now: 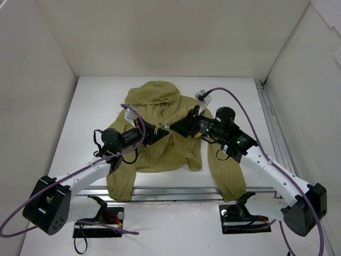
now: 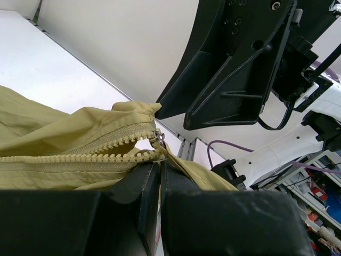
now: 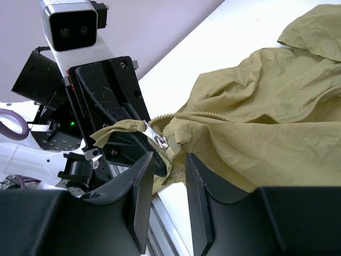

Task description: Zip up the jacket

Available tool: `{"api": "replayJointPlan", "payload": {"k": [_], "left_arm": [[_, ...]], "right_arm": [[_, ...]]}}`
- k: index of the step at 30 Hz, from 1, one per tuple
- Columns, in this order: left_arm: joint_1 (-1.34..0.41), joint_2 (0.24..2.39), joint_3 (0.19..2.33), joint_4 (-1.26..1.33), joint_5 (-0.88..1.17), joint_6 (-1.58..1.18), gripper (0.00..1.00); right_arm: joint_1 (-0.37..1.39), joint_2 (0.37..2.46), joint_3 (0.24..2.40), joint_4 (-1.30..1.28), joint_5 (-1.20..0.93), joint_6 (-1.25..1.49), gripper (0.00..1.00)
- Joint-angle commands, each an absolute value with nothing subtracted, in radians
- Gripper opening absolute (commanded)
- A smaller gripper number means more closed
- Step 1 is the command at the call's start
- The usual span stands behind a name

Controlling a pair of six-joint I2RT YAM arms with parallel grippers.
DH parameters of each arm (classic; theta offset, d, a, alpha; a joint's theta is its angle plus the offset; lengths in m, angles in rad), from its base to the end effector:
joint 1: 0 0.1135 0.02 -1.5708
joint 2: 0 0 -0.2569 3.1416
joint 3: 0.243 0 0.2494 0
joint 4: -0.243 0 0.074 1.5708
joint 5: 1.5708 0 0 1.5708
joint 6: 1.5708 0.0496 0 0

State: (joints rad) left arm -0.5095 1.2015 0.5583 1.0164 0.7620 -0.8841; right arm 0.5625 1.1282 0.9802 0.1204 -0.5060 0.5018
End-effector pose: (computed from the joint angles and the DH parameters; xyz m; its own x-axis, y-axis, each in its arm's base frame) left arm 0.2096 -0.1564 0.2960 -0.5051 -0.3587 -0.7850 0.8257 0.0641 -0.5605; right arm 0.2203 0.1673 0.3661 -0.4420 0.2187 -0.8699 -0.7571 0.4293 0.4926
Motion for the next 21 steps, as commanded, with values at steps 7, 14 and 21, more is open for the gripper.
{"api": "replayJointPlan", "payload": {"k": [7, 14, 21], "left_arm": [[-0.494, 1.192, 0.603, 1.127, 0.784, -0.888, 0.0], [-0.494, 1.19, 0.607, 1.129, 0.784, -0.89, 0.0], [-0.494, 1.186, 0.604, 1.129, 0.785, -0.89, 0.0]], "right_arm": [[0.557, 1.144, 0.965, 0.238, -0.548, 0.529, 0.27], [0.558, 1.15, 0.95, 0.271, -0.566, 0.541, 0.27], [0.555, 1.166, 0.937, 0.321, -0.584, 0.565, 0.26]]}}
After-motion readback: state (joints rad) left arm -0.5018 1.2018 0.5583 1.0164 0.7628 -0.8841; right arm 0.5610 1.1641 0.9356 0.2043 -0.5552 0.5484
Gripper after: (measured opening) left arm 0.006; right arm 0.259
